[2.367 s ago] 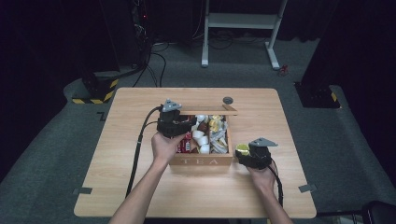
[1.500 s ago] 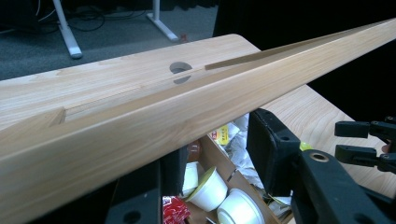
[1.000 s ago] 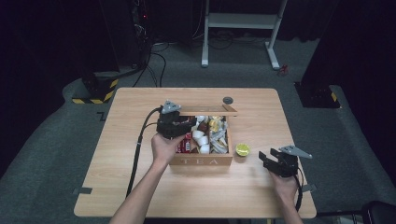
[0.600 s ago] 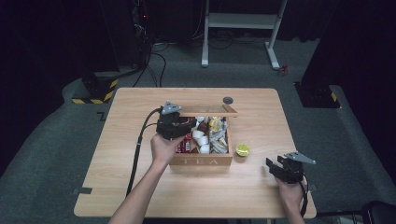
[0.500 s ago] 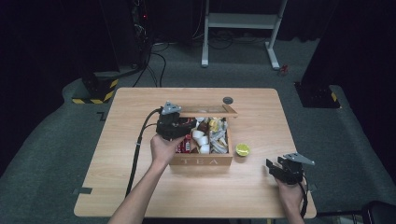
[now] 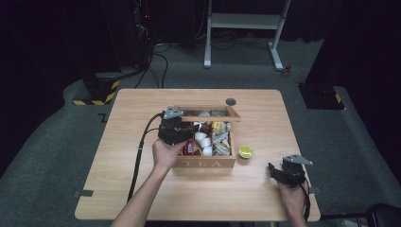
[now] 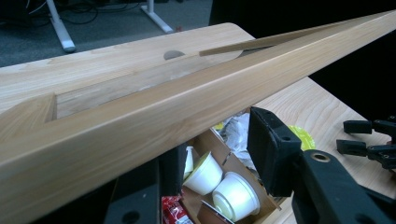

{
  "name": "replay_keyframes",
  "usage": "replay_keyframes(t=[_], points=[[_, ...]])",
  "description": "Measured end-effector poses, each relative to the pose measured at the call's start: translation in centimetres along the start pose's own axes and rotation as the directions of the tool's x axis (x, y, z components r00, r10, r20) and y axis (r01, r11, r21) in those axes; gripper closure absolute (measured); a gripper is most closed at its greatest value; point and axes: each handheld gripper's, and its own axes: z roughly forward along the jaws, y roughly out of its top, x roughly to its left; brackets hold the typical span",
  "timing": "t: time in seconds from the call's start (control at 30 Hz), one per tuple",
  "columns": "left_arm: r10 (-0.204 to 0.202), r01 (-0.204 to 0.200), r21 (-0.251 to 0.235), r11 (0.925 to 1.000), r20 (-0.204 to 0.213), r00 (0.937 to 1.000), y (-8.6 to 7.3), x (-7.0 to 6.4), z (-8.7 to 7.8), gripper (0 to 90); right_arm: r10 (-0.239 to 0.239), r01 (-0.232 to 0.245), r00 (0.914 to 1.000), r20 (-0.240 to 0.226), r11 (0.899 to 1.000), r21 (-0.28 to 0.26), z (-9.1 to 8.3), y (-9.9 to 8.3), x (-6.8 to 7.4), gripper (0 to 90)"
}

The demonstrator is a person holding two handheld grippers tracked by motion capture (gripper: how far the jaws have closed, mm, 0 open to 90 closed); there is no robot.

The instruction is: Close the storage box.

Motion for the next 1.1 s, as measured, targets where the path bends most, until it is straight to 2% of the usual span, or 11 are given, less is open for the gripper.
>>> replay_keyframes(t=[0.4,0.47,0.57,0.6,0.7,0.87,0.93,1.1], points=[[-0.005,0.005,0.024,0.9997,0.019,0.9998,-1.1,-0.3,-0.1,57.5,0.02,-0.02,0.9998,0.01,1.0,0.006,0.1,0.0,0.0,32.5],[0.008,-0.009,0.031,0.9995,0.021,0.9998,-1.2,-0.2,-0.2,57.6,0.022,-0.022,0.9997,0.009,1.0,0.007,0.0,0.0,0.0,32.4],[0.004,-0.005,0.044,0.999,0.014,0.9999,-1.5,-0.4,-0.1,57.5,0.021,-0.021,0.9997,0.009,1.0,0.006,0.1,0.0,-0.1,32.4],[0.02,-0.02,0.053,0.9984,0.009,0.9998,-1.6,-0.4,-0.1,57.6,0.021,-0.021,0.9997,0.009,1.0,0.006,0.1,0.0,-0.1,32.4],[0.003,-0.004,0.053,0.9986,0.018,0.9998,-1.9,-0.5,-0.1,58.0,0.021,-0.021,0.9998,0.008,1.0,0.007,0.1,0.0,-0.1,32.2],[0.016,-0.016,0.052,0.9985,0.009,0.9998,-2.3,-0.6,0.0,58.2,0.016,-0.016,0.9998,0.007,1.0,0.006,0.1,0.1,-0.1,32.1],[-0.004,0.003,0.052,0.9986,0.02,0.9998,-2.6,-0.6,0.0,58.0,0.015,-0.015,0.9998,0.008,1.0,0.006,0.1,0.1,-0.1,31.9],[-0.004,0.002,0.064,0.998,0.031,0.9995,-3.2,-0.6,-0.1,58.4,0.018,-0.018,0.9998,0.008,1.0,0.007,0.1,0.1,-0.1,31.9]])
